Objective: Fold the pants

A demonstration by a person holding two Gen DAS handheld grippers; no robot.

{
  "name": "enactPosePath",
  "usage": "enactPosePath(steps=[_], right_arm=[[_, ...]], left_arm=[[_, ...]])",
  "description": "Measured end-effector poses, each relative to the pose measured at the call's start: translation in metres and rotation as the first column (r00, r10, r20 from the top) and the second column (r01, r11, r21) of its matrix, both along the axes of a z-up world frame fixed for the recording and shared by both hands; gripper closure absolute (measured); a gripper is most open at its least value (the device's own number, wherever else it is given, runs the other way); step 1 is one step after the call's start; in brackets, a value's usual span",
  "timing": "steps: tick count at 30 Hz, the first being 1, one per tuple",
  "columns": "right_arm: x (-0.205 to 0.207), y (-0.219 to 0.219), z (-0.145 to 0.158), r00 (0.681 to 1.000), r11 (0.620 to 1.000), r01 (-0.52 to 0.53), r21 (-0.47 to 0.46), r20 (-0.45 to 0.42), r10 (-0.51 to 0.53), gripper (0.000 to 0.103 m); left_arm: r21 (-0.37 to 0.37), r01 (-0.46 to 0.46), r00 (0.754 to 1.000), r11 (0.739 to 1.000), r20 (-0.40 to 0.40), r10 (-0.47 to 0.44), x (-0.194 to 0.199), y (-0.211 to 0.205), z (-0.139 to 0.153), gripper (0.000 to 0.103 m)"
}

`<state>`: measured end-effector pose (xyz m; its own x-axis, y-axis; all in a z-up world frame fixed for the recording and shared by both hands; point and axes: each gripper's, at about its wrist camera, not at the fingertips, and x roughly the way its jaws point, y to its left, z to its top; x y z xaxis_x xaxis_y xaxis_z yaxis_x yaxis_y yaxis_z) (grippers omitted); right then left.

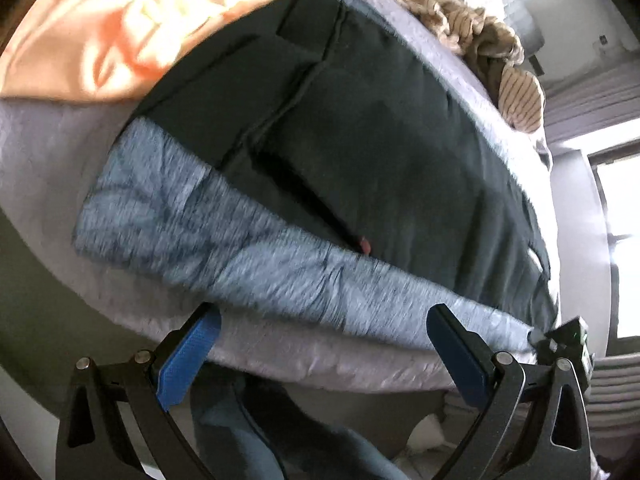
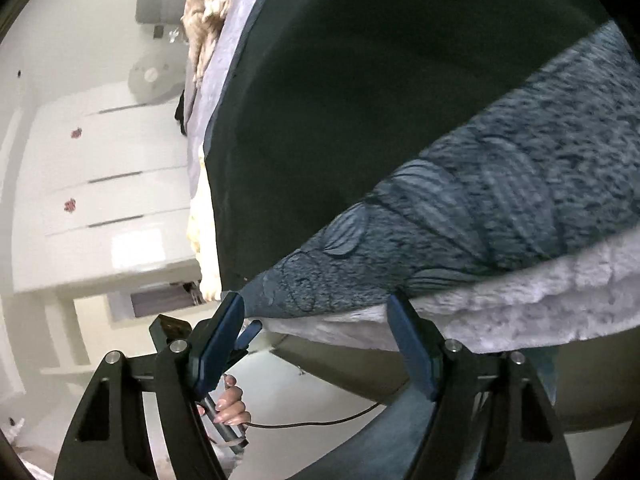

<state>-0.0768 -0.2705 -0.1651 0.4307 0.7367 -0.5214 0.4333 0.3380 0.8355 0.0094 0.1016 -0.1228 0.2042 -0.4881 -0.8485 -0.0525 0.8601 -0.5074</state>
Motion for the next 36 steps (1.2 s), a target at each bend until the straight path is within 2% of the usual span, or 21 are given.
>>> enactPosePath(steps=[4, 7, 13, 18, 21, 23, 25, 26, 27, 28, 29, 30, 33, 36], right_arm=[[0.007, -0.010, 0.008, 0.998, 0.999, 0.033, 0.013, 0.048, -0.033, 0.025], [0.020, -0.015, 0.014, 0.996, 0.999, 0.040, 0.001, 0.077, -0.040, 0.025], [0.001, -0.012, 0.001, 1.000, 0.999, 0.023, 0.024, 0.011, -0.024, 0.025], [0.002, -0.020, -0.011, 0.997, 0.996, 0.077, 0.035, -0.022, -0.076, 0.025], [0.004, -0.023, -0.012, 0.994, 0.993, 0.104, 0.055, -0.020, -0.103, 0.025], [0.007, -0.026, -0.005, 0.992, 0.990, 0.114, 0.089, 0.038, -0.117, 0.025], [0.015, -0.027, 0.000, 0.990, 0.990, 0.110, 0.093, 0.083, -0.118, 0.027], [0.018, -0.027, -0.003, 0.992, 0.991, 0.106, 0.078, 0.067, -0.111, 0.037], [0.021, -0.026, -0.010, 0.993, 0.992, 0.107, 0.072, 0.040, -0.110, 0.068], [0.021, -0.026, -0.018, 0.994, 0.992, 0.109, 0.066, -0.001, -0.109, 0.090], [0.018, -0.025, -0.022, 0.993, 0.992, 0.114, 0.057, -0.024, -0.113, 0.097], [0.016, -0.023, -0.022, 0.992, 0.991, 0.122, 0.056, -0.020, -0.121, 0.097], [0.023, -0.024, 0.010, 0.994, 0.996, 0.082, -0.014, 0.067, -0.081, 0.097], [0.053, -0.033, 0.056, 0.987, 0.995, 0.019, -0.098, 0.164, -0.002, 0.097]], left_arm=[[-0.054, -0.008, 0.997, 0.998, 0.077, 0.013, 0.014, -0.009, 0.022, 0.000], [-0.045, -0.007, 0.998, 0.999, 0.061, 0.010, 0.022, -0.014, 0.020, 0.000], [0.009, -0.007, 1.000, 1.000, -0.002, 0.007, 0.015, -0.010, -0.003, 0.000], [-0.018, -0.014, 0.999, 1.000, 0.032, 0.014, 0.025, -0.013, 0.008, 0.000], [0.008, 0.001, 0.999, 1.000, 0.032, -0.002, 0.032, -0.019, 0.008, 0.000], [0.038, -0.010, 1.000, 0.999, 0.006, 0.010, 0.032, -0.018, 0.000, 0.012], [0.063, -0.021, 0.999, 0.998, -0.029, 0.023, 0.031, -0.015, -0.009, 0.041], [0.080, -0.025, 0.999, 0.996, -0.042, 0.029, 0.032, -0.014, -0.012, 0.048], [0.075, -0.023, 0.999, 0.997, -0.043, 0.027, 0.033, -0.013, -0.013, 0.056], [0.064, -0.025, 0.999, 0.998, -0.042, 0.027, 0.035, -0.011, -0.011, 0.072], [0.078, -0.027, 0.999, 0.997, -0.043, 0.030, 0.036, -0.011, -0.008, 0.079], [0.070, -0.026, 0.999, 0.997, -0.042, 0.029, 0.038, -0.009, -0.002, 0.080], [0.055, -0.044, 0.999, 0.998, 0.003, 0.044, 0.041, -0.007, 0.028, 0.080], [0.051, -0.044, 0.997, 0.998, 0.073, 0.040, 0.055, -0.017, 0.059, 0.080]])
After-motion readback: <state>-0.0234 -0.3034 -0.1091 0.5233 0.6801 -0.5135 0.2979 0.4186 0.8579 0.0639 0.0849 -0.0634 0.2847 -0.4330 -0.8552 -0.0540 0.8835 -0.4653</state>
